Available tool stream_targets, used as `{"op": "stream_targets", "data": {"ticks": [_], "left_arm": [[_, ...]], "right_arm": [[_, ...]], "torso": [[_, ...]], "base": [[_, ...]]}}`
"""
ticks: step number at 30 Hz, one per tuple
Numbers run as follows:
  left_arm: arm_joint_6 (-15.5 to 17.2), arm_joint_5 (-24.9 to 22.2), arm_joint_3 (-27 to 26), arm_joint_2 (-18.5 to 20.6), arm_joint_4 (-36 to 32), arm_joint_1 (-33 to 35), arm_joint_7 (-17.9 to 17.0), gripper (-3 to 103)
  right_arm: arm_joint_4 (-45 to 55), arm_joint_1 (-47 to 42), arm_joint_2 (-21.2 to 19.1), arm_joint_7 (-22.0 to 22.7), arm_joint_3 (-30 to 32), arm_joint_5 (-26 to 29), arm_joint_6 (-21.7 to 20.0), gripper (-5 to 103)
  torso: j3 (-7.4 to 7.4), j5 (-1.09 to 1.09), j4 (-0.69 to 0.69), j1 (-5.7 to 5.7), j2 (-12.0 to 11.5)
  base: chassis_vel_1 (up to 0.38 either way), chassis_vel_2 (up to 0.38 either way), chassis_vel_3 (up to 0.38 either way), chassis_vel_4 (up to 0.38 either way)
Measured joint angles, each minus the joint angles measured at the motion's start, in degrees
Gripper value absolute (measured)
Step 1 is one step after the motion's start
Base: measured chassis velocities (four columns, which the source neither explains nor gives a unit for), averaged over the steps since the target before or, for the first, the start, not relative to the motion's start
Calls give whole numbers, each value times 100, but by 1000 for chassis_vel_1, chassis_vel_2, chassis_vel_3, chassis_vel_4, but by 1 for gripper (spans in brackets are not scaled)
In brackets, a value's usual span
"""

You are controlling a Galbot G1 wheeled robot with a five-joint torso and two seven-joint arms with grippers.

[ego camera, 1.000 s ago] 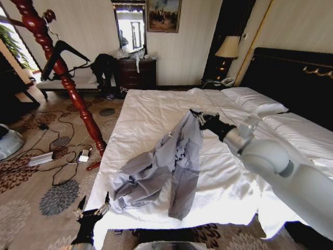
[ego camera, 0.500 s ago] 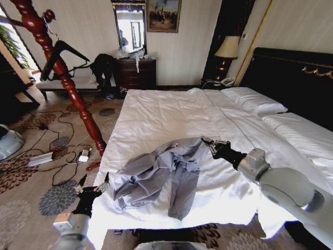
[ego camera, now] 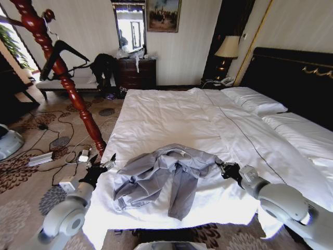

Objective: Pick up the clothes from the bed and hang them on the clothes hanger.

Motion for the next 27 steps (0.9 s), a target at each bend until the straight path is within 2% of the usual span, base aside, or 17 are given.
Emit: {"op": "stream_targets", "data": {"ticks": [1,3,5,6,7,8,10,11,12,13,15,17,18,20,22,24,27], "left_arm": [[61,-169,163,139,108,-221,1,100],[232,-691,762,518,556,-1143,23,100],[263,-818,932,587,684,-1402,43,100],[336,-1149,1406,703,1067,-2109,84,102],[381,-1326,1705,726,1309,-2504,122,100],[381,-1326,1705,726,1309,-2504,122,100],[468,-1604,2163,713,1650,-3032,162,99],[560,-1886,2658,624,2025,-3596,241,98],[610,-1969,2907,556,2208,-3842,308,96],[610,-1969,2907,556,2208,-3842,308,96],[674,-1915,3436,370,2599,-4268,510,96],[642,-1415,3910,172,3036,-4613,759,96],[642,-1415,3910,172,3036,-4613,759,96],[598,-1081,4337,-25,3298,-4896,913,96],[578,-965,4735,-238,3496,-5181,1005,96],[577,-946,4853,-319,3577,-5271,1031,96],[565,-912,5410,-795,4148,-5811,1128,95]], "right_arm": [[9,32,-25,-4,-3,27,20,1],[26,119,-105,-5,-19,121,50,1],[28,122,-110,-5,-19,125,54,1],[37,120,-112,0,-17,125,65,1],[45,115,-111,5,-15,125,70,1],[45,115,-111,5,-15,125,70,1],[65,96,-103,8,-10,125,74,1],[105,63,-93,18,4,123,77,1],[128,52,-89,27,7,120,79,1],[128,52,-89,27,7,120,79,1],[168,51,-81,46,14,123,79,1],[188,76,-75,58,43,158,77,1],[188,76,-75,58,43,158,77,1],[201,101,-67,75,57,202,71,1],[215,106,-61,89,59,225,65,1],[222,106,-60,93,59,232,62,1],[270,107,-52,130,81,293,38,1]], "torso": [[0,0,-3,0,0],[0,0,-6,0,0],[0,0,-4,0,0],[1,2,-7,0,0],[1,1,-9,1,0],[1,1,-9,1,0],[1,2,-6,1,-1],[1,2,-6,1,-1],[1,2,-7,1,-1],[1,2,-7,1,-1],[1,1,-5,1,-1],[1,2,-6,0,-1],[1,2,-6,0,-1],[1,1,-2,1,-1],[0,3,-4,0,-1],[0,3,-5,0,0],[0,3,-6,0,-1]], "base": [[0,0,0,0],[0,0,0,0],[0,0,0,0],[0,0,0,0],[0,0,0,0],[0,0,0,0],[0,0,0,0],[0,0,0,0],[0,0,0,0],[0,0,0,0],[0,0,0,0],[0,0,0,0],[0,0,0,0],[0,0,0,0],[0,0,0,0],[0,0,0,0],[0,0,0,0]]}}
